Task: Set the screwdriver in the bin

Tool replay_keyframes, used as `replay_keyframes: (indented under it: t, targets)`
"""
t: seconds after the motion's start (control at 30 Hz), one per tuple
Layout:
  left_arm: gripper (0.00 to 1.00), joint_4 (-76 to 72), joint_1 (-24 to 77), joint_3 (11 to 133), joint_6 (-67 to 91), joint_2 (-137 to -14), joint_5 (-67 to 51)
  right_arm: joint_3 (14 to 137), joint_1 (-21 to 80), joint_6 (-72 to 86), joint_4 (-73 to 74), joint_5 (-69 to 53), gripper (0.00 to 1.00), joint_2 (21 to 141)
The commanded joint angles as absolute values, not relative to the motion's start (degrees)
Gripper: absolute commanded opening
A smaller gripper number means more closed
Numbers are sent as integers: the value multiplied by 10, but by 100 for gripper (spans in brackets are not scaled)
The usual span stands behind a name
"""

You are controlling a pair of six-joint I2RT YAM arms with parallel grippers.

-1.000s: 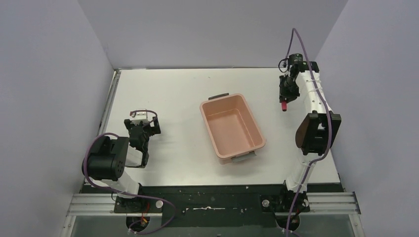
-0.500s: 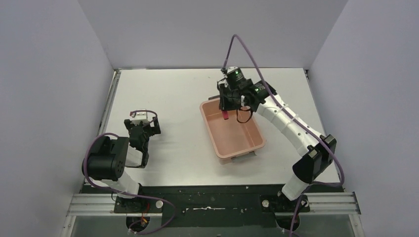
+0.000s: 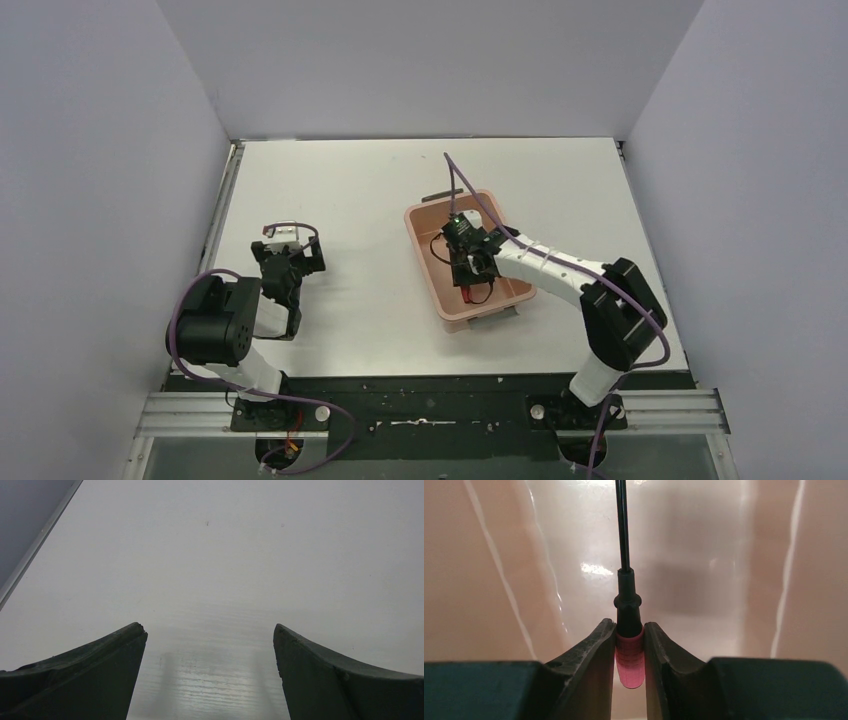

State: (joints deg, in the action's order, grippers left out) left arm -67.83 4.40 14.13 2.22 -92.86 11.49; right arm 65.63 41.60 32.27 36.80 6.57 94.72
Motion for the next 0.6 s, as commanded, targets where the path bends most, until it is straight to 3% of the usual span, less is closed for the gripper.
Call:
replay_keyframes:
  t: [0.0,0.2,0.4,0.57]
  targets:
    - [97,-693,43,146,17,-924,108,657,411,333,299,68,0,979]
    - [97,-693,44,146,17,-924,108,656,405,334,304,95,2,1013]
    - [97,-693,43,146,17,-923,108,658,402,336,305,104,16,1038]
    - [97,-693,44,146,17,-923,108,672,403,338,323,114,40,1043]
